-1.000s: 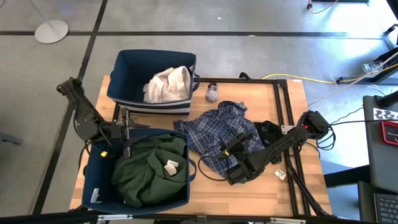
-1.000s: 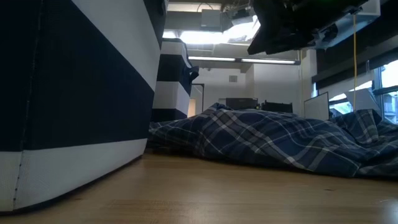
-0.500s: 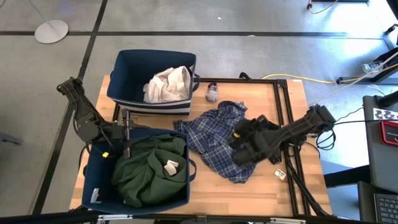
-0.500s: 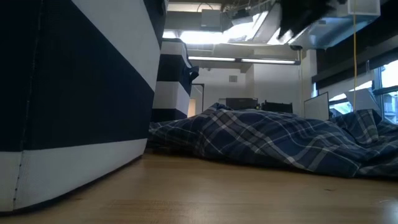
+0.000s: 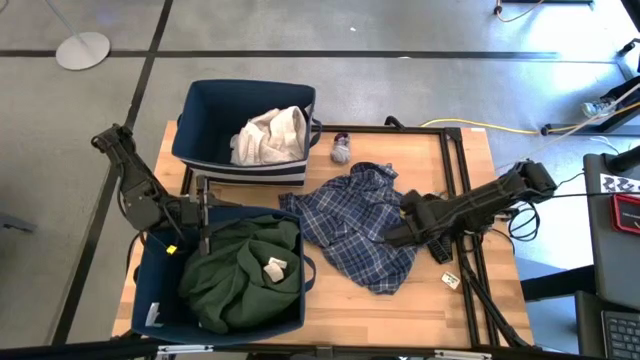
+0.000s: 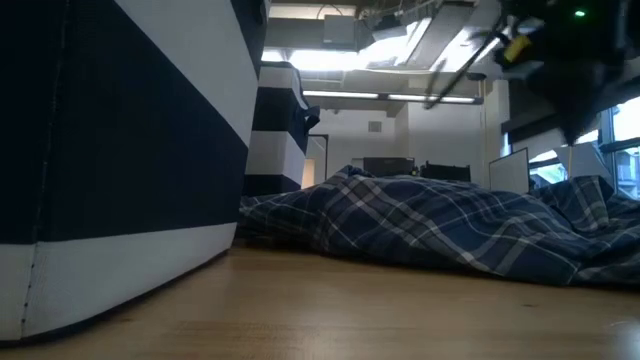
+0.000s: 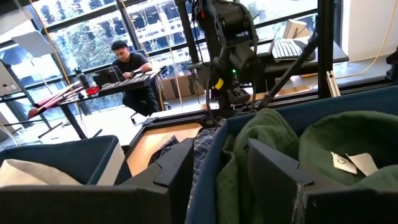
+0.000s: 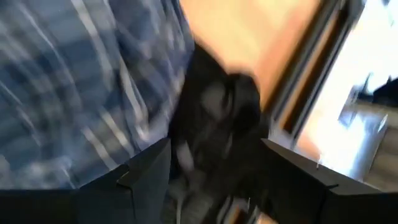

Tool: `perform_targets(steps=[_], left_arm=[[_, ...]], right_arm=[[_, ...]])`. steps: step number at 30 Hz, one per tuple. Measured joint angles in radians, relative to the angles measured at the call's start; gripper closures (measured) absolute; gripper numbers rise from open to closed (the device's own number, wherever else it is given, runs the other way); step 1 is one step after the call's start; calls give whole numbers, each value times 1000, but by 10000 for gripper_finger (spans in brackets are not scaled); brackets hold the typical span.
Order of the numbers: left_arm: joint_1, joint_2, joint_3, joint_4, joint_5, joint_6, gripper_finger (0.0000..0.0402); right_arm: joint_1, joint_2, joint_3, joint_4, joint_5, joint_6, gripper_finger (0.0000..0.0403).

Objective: Sort clothes
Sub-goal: Put the black boxer into the bottom blue laundry organizer

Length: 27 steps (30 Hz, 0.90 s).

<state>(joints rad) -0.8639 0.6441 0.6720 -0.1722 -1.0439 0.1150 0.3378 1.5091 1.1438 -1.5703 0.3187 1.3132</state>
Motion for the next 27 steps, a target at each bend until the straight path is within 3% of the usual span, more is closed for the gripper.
perform_targets(steps=[7,19,22,27], left_arm=[[0,0,0,1,0,-3,263],[0,0,0,-5,0,-10,263],[0,0,0,-5,0,-6,263],[0,0,0,-5,0,-3,263]], right_arm=[[86,-51,-88,17,-213,146,162],[194,-49,-266,258,-367,276,162],[209,-49,-319,388,-374,276,162],[214,-46,-411,393,-375,329,162]])
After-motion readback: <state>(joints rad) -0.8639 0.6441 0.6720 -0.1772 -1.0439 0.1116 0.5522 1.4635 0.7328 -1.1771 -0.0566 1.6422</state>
